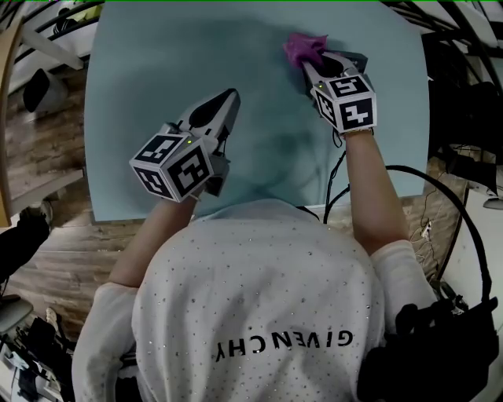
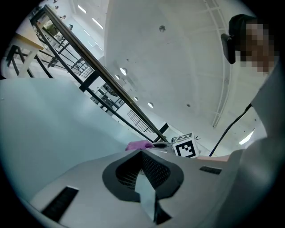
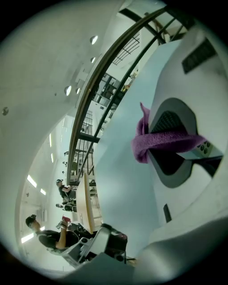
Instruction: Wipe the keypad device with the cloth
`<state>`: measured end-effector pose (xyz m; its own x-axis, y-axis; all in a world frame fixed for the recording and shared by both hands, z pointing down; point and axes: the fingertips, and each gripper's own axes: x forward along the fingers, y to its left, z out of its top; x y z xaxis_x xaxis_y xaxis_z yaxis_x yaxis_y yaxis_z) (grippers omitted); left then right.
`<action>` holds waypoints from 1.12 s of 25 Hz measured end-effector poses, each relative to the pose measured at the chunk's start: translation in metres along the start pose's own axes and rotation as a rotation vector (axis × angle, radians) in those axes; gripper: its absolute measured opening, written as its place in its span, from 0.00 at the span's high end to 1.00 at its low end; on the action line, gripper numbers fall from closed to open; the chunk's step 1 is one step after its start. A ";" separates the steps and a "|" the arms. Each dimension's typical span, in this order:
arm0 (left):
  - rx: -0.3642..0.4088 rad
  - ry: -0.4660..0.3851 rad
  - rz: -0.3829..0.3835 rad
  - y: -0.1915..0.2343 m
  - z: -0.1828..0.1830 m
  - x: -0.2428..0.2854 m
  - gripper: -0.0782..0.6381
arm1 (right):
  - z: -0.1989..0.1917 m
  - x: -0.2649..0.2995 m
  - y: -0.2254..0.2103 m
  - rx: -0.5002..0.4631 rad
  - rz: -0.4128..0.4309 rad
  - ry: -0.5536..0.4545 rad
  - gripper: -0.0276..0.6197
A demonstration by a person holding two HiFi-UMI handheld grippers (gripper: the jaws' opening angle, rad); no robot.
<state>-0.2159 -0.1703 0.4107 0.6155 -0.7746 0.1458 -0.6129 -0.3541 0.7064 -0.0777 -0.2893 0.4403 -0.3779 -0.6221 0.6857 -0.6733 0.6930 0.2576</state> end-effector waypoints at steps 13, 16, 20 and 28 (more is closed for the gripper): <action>0.011 0.003 -0.019 -0.002 0.001 -0.006 0.89 | -0.048 -0.015 0.014 0.212 -0.042 0.006 0.85; 0.010 0.010 -0.026 -0.004 -0.002 0.000 0.89 | -0.064 -0.019 0.007 0.279 -0.053 0.016 0.85; 0.016 0.036 -0.041 -0.006 -0.010 0.006 0.89 | -0.084 -0.019 0.009 0.371 -0.060 0.026 0.85; 0.053 0.060 -0.073 -0.033 -0.013 0.013 0.89 | -0.122 -0.027 0.034 0.426 -0.028 0.096 0.85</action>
<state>-0.1813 -0.1615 0.3986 0.6869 -0.7136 0.1375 -0.5900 -0.4370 0.6789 -0.0131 -0.2052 0.5135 -0.3081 -0.5880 0.7479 -0.8924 0.4511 -0.0130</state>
